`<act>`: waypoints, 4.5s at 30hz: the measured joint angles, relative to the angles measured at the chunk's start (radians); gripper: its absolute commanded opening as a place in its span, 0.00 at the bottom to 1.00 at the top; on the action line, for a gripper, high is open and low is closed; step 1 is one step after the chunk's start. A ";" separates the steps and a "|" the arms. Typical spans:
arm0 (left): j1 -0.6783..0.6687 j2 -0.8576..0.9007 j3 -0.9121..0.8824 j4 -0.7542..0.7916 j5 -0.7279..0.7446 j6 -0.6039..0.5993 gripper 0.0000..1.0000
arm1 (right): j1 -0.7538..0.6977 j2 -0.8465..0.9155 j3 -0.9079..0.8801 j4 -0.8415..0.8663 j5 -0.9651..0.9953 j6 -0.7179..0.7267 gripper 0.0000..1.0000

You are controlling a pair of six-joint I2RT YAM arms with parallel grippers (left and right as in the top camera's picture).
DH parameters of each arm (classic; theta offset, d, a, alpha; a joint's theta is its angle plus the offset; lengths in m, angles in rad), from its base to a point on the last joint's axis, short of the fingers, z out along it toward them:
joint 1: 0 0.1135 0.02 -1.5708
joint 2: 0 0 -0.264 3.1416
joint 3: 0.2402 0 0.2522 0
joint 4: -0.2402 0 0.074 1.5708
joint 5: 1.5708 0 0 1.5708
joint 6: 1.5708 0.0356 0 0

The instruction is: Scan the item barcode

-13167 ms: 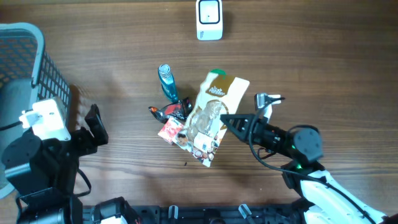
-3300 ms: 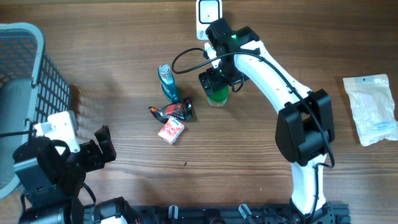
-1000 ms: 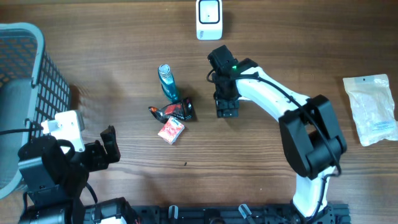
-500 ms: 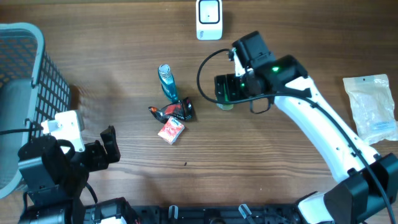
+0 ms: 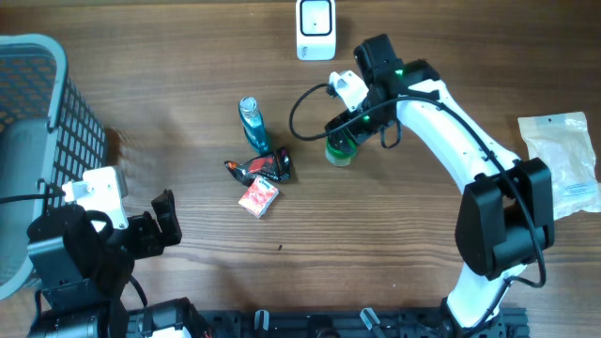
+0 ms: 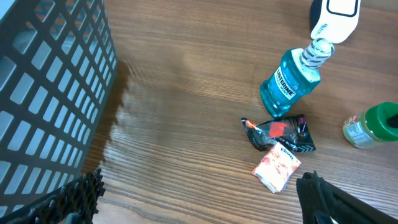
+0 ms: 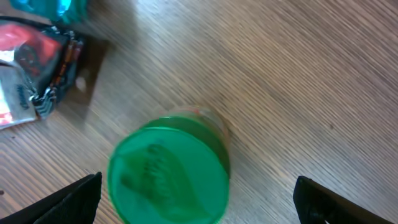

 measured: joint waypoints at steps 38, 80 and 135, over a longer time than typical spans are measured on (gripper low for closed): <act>0.000 0.000 0.000 0.000 0.000 0.000 1.00 | 0.066 0.136 0.011 -0.127 0.158 1.218 0.76; 0.000 0.000 0.000 0.000 0.000 0.000 1.00 | 0.084 0.091 0.022 -0.142 0.084 0.520 1.00; 0.000 0.000 0.000 0.000 0.000 0.000 1.00 | 0.058 0.139 0.116 -0.183 -0.732 0.555 0.60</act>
